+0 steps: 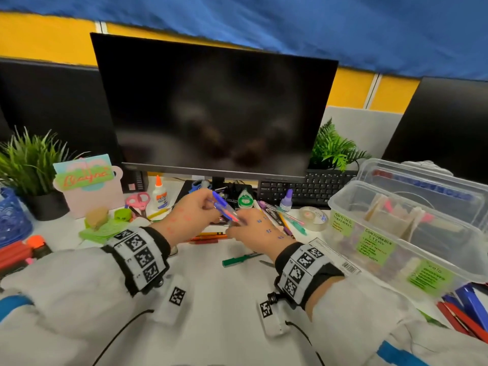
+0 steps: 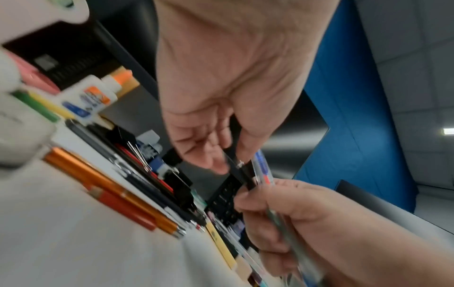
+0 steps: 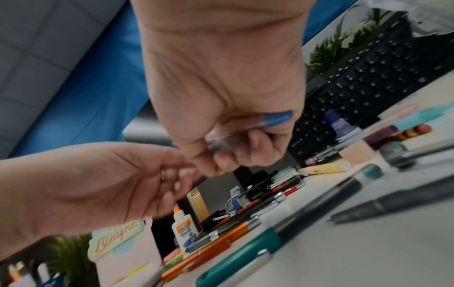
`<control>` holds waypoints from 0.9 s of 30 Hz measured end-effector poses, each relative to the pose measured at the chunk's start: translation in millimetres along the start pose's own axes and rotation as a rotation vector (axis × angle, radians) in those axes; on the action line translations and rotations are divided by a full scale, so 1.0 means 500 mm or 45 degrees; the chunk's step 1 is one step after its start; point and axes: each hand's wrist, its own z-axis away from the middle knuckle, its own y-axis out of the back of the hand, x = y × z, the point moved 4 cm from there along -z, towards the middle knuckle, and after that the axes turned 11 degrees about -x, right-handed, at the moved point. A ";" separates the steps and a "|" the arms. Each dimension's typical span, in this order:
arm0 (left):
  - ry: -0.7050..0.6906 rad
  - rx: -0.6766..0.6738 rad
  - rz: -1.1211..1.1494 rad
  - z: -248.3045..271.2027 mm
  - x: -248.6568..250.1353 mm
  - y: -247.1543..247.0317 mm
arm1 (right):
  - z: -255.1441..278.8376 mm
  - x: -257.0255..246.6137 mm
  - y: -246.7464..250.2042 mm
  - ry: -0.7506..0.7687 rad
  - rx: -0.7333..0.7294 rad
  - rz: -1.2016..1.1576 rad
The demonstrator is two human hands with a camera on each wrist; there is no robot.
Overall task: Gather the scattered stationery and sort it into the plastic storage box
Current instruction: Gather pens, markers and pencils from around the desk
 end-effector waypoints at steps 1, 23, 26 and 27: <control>0.033 -0.017 0.059 -0.005 0.004 -0.011 | -0.003 0.012 0.006 -0.045 0.016 -0.040; 0.208 -0.068 0.845 -0.091 -0.007 -0.098 | 0.006 0.092 -0.007 -0.393 0.049 -0.946; 0.344 0.068 1.208 -0.089 0.003 -0.142 | -0.010 0.064 -0.024 -0.319 0.114 -1.048; 0.390 0.105 1.316 -0.088 0.008 -0.155 | -0.017 0.058 -0.025 -0.310 0.149 -0.965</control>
